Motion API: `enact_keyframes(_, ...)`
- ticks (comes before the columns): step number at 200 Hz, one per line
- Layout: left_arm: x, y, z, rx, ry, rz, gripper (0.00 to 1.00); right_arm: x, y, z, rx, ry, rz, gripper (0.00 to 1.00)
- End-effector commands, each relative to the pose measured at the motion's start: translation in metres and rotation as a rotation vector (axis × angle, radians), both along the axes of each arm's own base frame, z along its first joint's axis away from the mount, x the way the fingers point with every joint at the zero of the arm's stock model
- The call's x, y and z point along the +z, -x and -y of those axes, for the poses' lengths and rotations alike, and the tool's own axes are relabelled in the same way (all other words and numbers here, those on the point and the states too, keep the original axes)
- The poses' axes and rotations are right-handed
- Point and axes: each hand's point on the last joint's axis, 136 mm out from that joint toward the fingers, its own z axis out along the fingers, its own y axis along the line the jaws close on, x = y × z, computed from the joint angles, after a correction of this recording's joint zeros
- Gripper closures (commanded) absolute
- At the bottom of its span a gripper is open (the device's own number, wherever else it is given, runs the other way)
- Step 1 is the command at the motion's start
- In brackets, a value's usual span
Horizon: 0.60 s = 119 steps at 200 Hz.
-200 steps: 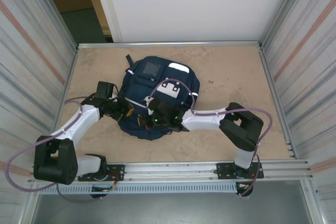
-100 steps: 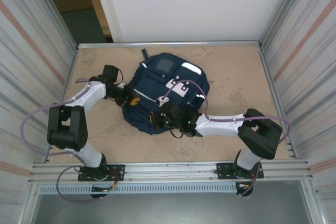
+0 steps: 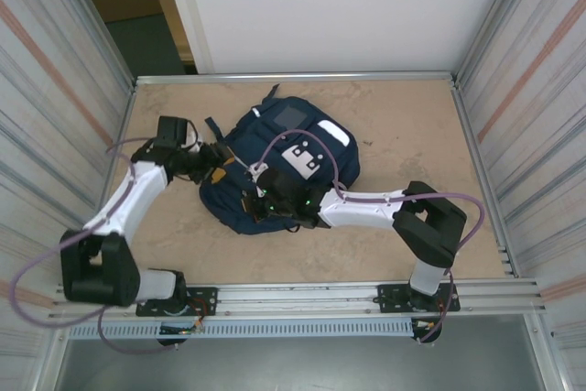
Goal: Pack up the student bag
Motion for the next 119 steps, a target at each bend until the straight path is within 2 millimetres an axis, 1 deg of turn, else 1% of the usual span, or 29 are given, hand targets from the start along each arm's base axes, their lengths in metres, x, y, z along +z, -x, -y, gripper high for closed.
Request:
enact_keyframes(1,-0.035,0.037,0.003,0.024,-0.017,-0.137,0.50,0.026,0.015,-0.030,0.165,-0.064,0.071,0.99)
enact_keyframes(12,-0.044,0.047,0.005,0.024,-0.028,-0.152,0.50,0.025,0.017,-0.035,0.177,-0.074,0.054,0.99)
enact_keyframes(31,-0.053,0.052,0.002,0.053,-0.028,-0.161,0.50,0.022,0.020,-0.038,0.172,-0.094,0.027,0.99)
enact_keyframes(46,-0.054,0.048,-0.002,0.077,-0.032,-0.140,0.50,0.020,0.024,-0.040,0.189,-0.114,0.006,0.99)
enact_keyframes(57,-0.051,0.043,0.003,0.080,0.002,-0.121,0.51,0.017,0.027,-0.042,0.204,-0.110,-0.006,0.99)
enact_keyframes(70,-0.046,0.040,0.009,0.062,0.038,-0.115,0.57,0.013,0.031,-0.041,0.208,-0.082,-0.011,0.99)
enact_keyframes(79,-0.042,0.038,0.010,0.042,0.031,-0.111,0.62,0.010,0.031,-0.037,0.192,-0.070,-0.009,0.99)
enact_keyframes(90,-0.043,0.037,0.005,0.037,-0.015,-0.105,0.69,0.008,0.032,-0.030,0.178,-0.069,-0.007,0.99)
enact_keyframes(105,-0.052,0.039,-0.009,0.075,-0.073,-0.120,0.86,0.002,0.030,-0.017,0.156,-0.054,-0.012,0.99)
enact_keyframes(111,-0.054,0.037,-0.012,0.092,-0.065,-0.120,0.89,-0.001,0.031,-0.010,0.149,-0.038,-0.018,0.99)
enact_keyframes(119,-0.055,0.036,-0.016,0.106,-0.046,-0.118,0.91,-0.006,0.032,0.000,0.134,-0.016,-0.024,0.99)
